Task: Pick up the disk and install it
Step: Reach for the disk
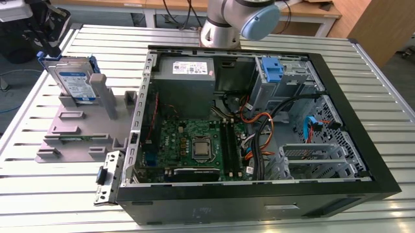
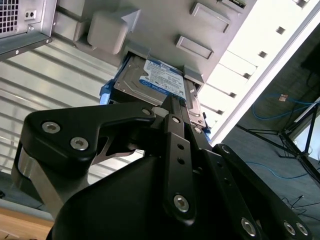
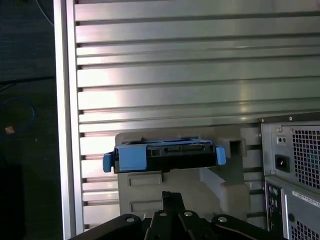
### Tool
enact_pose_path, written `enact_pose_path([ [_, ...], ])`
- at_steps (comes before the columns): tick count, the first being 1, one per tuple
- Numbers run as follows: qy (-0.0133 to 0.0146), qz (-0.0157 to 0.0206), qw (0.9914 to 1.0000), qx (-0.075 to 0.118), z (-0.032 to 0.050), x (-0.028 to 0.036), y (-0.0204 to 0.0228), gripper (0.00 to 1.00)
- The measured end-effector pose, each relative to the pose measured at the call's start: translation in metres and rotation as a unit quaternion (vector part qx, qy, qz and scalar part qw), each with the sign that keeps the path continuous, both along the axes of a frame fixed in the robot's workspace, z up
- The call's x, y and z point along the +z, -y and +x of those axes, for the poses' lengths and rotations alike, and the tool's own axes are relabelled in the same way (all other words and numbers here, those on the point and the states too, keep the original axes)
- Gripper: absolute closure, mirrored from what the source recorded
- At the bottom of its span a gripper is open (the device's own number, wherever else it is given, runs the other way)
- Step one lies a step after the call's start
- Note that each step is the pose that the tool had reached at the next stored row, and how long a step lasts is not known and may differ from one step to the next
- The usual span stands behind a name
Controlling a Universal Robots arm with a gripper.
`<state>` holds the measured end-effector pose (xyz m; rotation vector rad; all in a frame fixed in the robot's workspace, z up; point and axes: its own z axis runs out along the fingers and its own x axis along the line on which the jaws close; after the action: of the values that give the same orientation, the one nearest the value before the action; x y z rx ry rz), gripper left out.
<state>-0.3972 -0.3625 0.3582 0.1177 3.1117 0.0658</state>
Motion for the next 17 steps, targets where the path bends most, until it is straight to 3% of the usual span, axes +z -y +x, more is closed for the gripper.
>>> enact_pose_path([
  [13, 0.0000, 0.0000, 1.00000, 0.000, 0.0000, -0.0126, -0.0215, 0.89],
  [17, 0.0000, -0.0002, 1.00000, 0.000, -0.0001, -0.0158, -0.0251, 0.89],
])
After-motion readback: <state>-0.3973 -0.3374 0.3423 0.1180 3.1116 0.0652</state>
